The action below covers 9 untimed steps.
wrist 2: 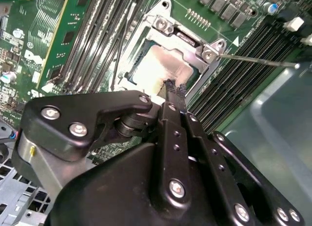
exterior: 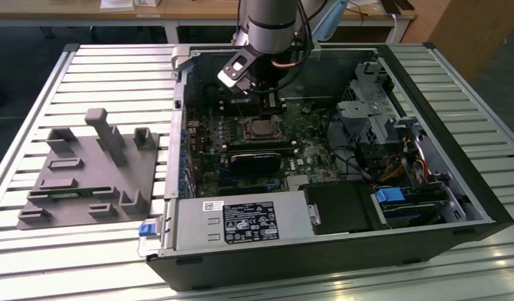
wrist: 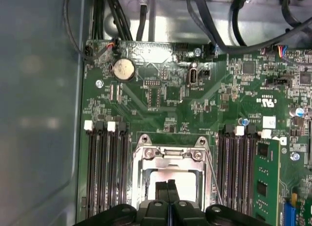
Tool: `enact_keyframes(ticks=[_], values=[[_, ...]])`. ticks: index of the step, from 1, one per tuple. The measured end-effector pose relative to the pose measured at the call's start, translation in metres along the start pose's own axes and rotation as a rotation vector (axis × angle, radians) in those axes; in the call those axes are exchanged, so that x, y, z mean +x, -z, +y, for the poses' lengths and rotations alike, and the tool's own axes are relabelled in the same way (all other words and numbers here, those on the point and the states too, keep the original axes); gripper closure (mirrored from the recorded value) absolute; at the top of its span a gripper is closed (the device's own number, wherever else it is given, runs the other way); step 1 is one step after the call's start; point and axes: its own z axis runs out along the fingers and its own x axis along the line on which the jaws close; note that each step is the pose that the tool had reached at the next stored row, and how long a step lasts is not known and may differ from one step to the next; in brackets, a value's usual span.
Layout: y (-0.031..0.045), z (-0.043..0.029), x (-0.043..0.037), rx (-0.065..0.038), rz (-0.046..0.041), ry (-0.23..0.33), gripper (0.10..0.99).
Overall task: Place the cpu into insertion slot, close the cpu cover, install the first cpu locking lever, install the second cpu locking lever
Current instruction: 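Close the cpu cover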
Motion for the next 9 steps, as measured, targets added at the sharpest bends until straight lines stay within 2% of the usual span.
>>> enact_keyframes(ticks=[9], values=[[0.0001,-0.0043,0.0001,0.000,0.0000,0.000,0.980]])
